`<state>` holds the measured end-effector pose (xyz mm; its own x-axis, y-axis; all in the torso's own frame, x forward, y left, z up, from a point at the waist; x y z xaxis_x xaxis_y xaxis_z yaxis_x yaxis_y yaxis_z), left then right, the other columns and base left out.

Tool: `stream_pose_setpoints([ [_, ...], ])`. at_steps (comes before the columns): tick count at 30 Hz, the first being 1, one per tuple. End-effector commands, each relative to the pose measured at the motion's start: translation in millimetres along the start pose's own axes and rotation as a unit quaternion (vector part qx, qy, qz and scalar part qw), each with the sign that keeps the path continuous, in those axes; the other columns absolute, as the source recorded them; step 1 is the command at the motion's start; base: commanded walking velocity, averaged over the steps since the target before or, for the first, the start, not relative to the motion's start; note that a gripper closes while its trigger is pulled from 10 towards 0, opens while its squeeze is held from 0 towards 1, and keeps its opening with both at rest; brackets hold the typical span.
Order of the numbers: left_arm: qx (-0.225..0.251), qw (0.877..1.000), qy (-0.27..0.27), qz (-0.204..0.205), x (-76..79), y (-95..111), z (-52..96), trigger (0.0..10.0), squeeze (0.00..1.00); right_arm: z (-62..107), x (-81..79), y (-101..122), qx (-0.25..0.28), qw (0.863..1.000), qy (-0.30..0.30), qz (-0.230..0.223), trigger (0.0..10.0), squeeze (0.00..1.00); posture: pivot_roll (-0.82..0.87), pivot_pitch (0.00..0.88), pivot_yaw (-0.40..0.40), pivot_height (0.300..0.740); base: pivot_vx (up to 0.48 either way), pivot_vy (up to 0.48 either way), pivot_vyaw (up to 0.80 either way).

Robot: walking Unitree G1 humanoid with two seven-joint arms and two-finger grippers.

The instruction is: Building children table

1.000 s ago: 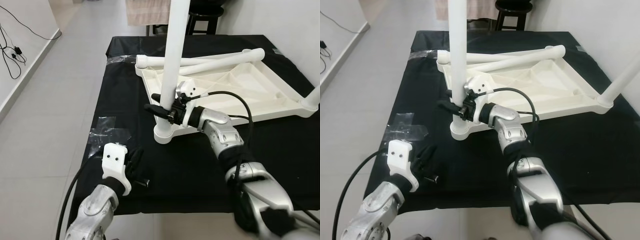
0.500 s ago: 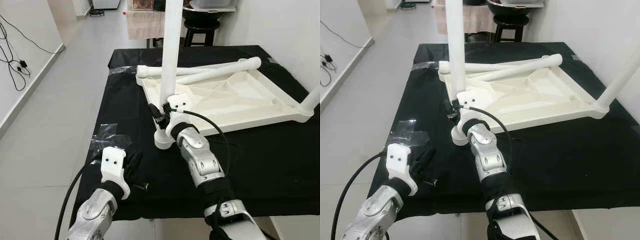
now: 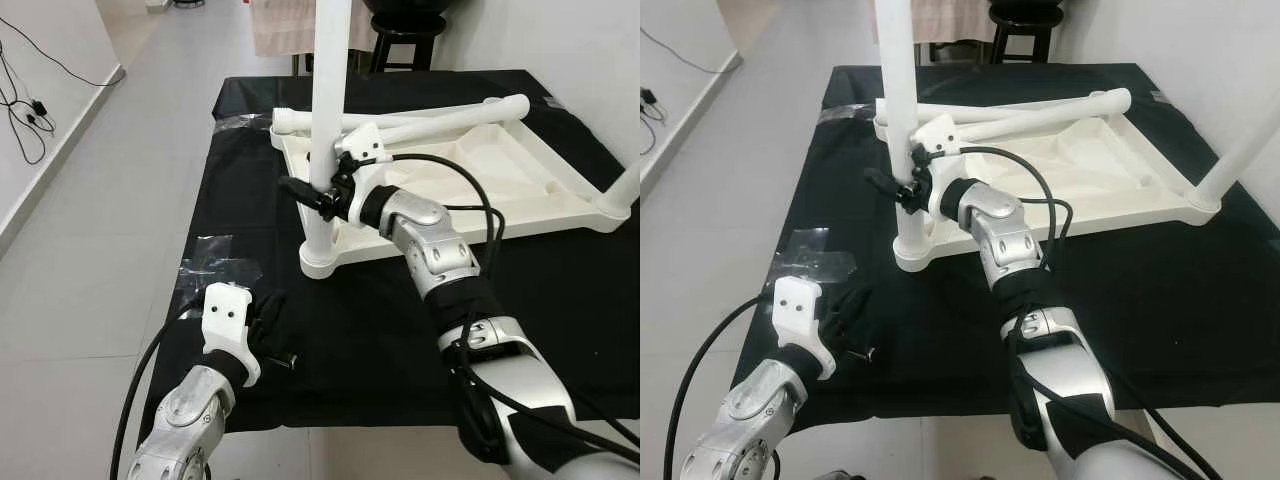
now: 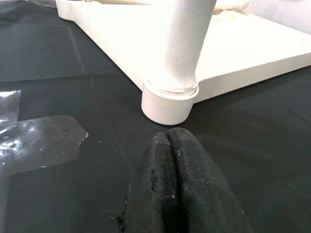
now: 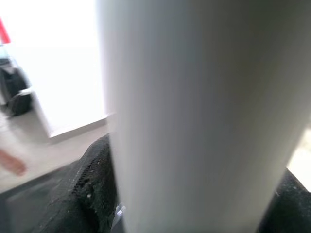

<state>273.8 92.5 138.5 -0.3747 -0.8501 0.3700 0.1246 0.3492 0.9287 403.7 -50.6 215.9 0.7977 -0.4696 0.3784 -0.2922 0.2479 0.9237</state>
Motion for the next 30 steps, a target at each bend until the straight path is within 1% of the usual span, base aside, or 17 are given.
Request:
stream_pose_setpoints([
  [1,-0.007,1.0,0.006,0.0,-2.4,-4,2.6,10.0,0.0,3.3,-8.5,-11,-0.012,0.999,0.05,0.007,10.0,0.0,0.12,0.12,-0.031,0.74,0.0,0.0,0.0],
  [3,-0.007,1.0,0.007,0.0,-2.4,-4,2.6,10.0,0.0,3.6,-8.5,-12,-0.012,0.999,0.053,-0.003,10.0,0.0,0.12,0.12,-0.031,0.74,0.0,0.0,0.0],
  [4,-0.007,1.0,0.007,0.0,-2.4,-4,2.8,10.0,0.0,3.3,-7.9,-13,-0.011,0.998,0.053,-0.018,3.3,0.0,0.12,0.123,-0.031,0.74,0.0,0.0,0.0],
  [6,-0.007,1.0,0.007,0.0,-2.4,-4,3.0,10.0,0.0,3.3,-7.4,-14,-0.011,0.998,0.054,-0.021,3.3,0.0,0.12,0.123,-0.031,0.74,0.0,0.0,0.0],
  [7,-0.008,1.0,0.007,0.0,-2.1,-4,3.3,10.0,0.0,4.2,-6.2,-16,-0.013,0.998,0.056,-0.024,0.0,0.0,0.13,0.125,-0.032,0.74,0.0,0.0,0.0],
  [15,-0.008,1.0,0.006,0.001,-1.7,-5,3.5,10.0,0.0,8.8,-1.1,-18,-0.009,0.998,0.05,-0.029,0.0,0.0,0.13,0.126,-0.032,0.74,0.0,0.0,0.0],
  [17,-0.007,1.0,0.007,0.001,-1.3,-5,3.5,10.0,0.0,17.0,1.6,-24,-0.015,0.999,0.031,-0.018,0.0,0.0,0.12,0.127,-0.035,0.74,0.0,0.0,0.0],
  [20,-0.007,1.0,0.007,0.001,-1.3,-5,3.4,10.0,0.0,20.9,3.1,-27,-0.014,0.999,0.028,-0.015,0.0,0.0,0.12,0.127,-0.035,0.74,0.0,0.0,0.0],
  [21,-0.007,1.0,0.007,0.002,-1.4,-5,3.4,10.0,0.0,25.0,7.2,-31,-0.018,1.0,0.004,-0.018,0.0,0.0,0.12,0.129,-0.036,0.74,0.0,0.0,0.0],
  [22,-0.007,1.0,0.007,0.002,-1.4,-5,3.4,10.0,0.0,25.0,7.2,-31,-0.018,1.0,0.004,-0.018,0.0,0.0,0.12,0.129,-0.036,0.74,0.0,0.0,0.0],
  [23,-0.006,1.0,0.008,0.002,-2.1,-4,3.8,10.0,0.0,33.3,14.1,-42,-0.034,0.996,-0.078,-0.034,0.0,0.0,0.11,0.13,-0.037,0.74,0.0,0.0,0.0],
  [24,-0.006,1.0,0.008,0.002,-2.8,-4,4.0,10.0,0.0,36.0,17.2,-53,-0.055,0.986,-0.15,-0.045,0.0,0.0,0.1,0.131,-0.034,0.74,0.0,0.0,0.0],
  [25,-0.006,1.0,0.008,0.002,-2.8,-4,4.0,10.0,0.0,36.0,17.2,-53,-0.055,0.986,-0.15,-0.045,0.0,0.0,0.1,0.131,-0.034,0.74,0.0,0.0,0.0],
  [26,-0.006,1.0,0.008,0.002,-3.4,-4,4.3,10.0,0.0,49.0,19.7,-77,-0.128,0.937,-0.318,-0.073,0.0,0.0,0.1,0.131,-0.034,0.74,0.0,0.0,0.0],
  [27,-0.006,1.0,0.007,0.002,-3.7,-3,4.2,10.0,0.0,58.7,8.7,-89,-0.169,0.912,-0.365,-0.076,0.0,0.0,0.1,0.136,-0.028,0.74,0.0,0.0,0.0],
  [29,-0.007,1.0,0.006,0.002,-3.8,-3,3.9,10.0,0.0,51.9,-27.4,-90,-0.164,0.922,-0.336,-0.098,0.0,0.0,0.11,0.135,-0.026,0.74,0.0,0.0,0.0],
  [30,-0.007,1.0,0.006,0.002,-3.8,-3,3.9,10.0,0.0,51.9,-27.4,-90,-0.164,0.922,-0.336,-0.098,0.0,0.0,0.11,0.135,-0.026,0.74,0.0,0.0,0.0],
])
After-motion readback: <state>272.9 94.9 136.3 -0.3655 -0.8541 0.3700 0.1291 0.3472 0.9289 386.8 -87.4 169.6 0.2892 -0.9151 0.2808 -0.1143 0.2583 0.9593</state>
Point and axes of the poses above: a point about 5 cm out from each wrist's last joint towards the gripper, its own z axis pointing back from the gripper into the wrist, its own y axis along the axis of the wrist's last joint, x = y × z, the point moved 4 cm from there along -z, pointing out of the wrist towards the gripper, and after that the axes turned 14 degrees about z, right-handed, at the moved point
